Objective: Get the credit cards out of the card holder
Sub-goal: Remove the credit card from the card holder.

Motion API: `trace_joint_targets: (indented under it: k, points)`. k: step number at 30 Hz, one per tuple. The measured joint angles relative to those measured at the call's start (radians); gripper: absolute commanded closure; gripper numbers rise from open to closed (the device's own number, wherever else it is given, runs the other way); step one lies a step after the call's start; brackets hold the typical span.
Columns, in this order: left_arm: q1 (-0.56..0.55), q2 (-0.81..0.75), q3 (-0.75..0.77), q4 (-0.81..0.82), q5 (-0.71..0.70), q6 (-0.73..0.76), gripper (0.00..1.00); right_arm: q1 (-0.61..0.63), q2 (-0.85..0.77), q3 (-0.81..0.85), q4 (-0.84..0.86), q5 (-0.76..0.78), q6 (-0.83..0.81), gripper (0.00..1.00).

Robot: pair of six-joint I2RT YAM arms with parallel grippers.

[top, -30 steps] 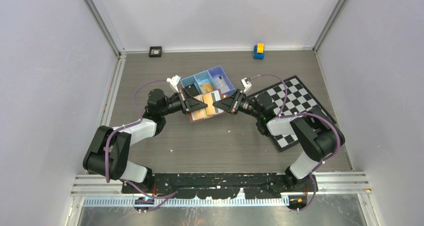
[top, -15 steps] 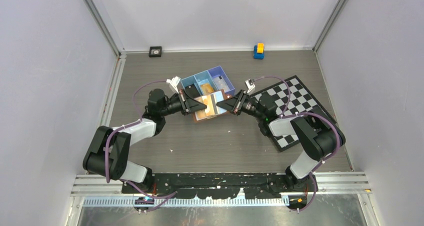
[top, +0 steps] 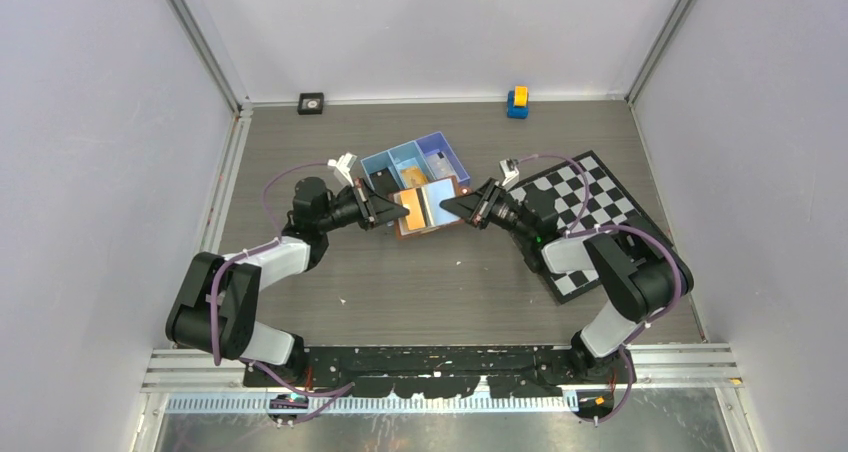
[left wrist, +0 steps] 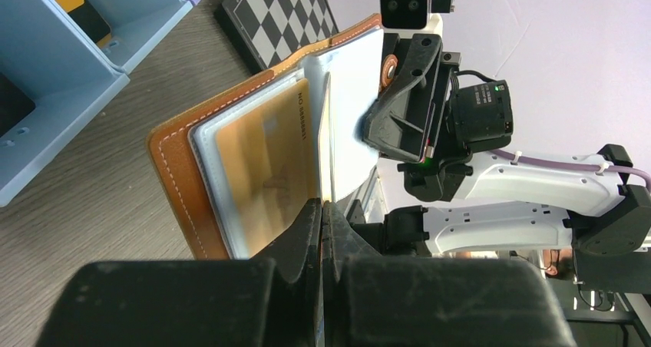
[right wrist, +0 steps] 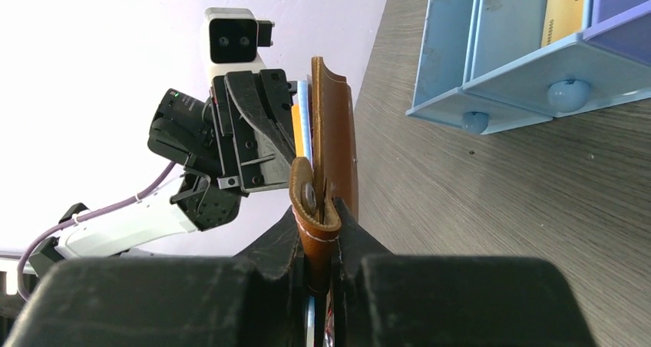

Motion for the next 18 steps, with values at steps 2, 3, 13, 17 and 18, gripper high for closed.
trace_joint_targets:
  k: [2,3,13,17,18]
  points:
    - [0.002,0.0,0.0,-0.003,-0.001,0.0,1.0,-0.005,-0.01,-0.004,-0.009,0.005,-0.002,0.99]
    - [0.005,-0.001,-0.002,-0.004,-0.002,0.0,1.0,-0.008,-0.019,-0.007,-0.022,0.009,-0.005,0.99]
    - [0.013,-0.051,-0.014,-0.049,-0.029,0.031,1.0,-0.024,-0.137,-0.013,-0.172,0.058,-0.076,0.99]
    - [0.013,-0.071,-0.017,-0.074,-0.046,0.051,1.0,-0.035,-0.221,-0.017,-0.273,0.08,-0.113,1.0]
    - [0.013,-0.075,-0.018,-0.078,-0.048,0.055,1.0,-0.045,-0.26,-0.021,-0.309,0.091,-0.128,1.0]
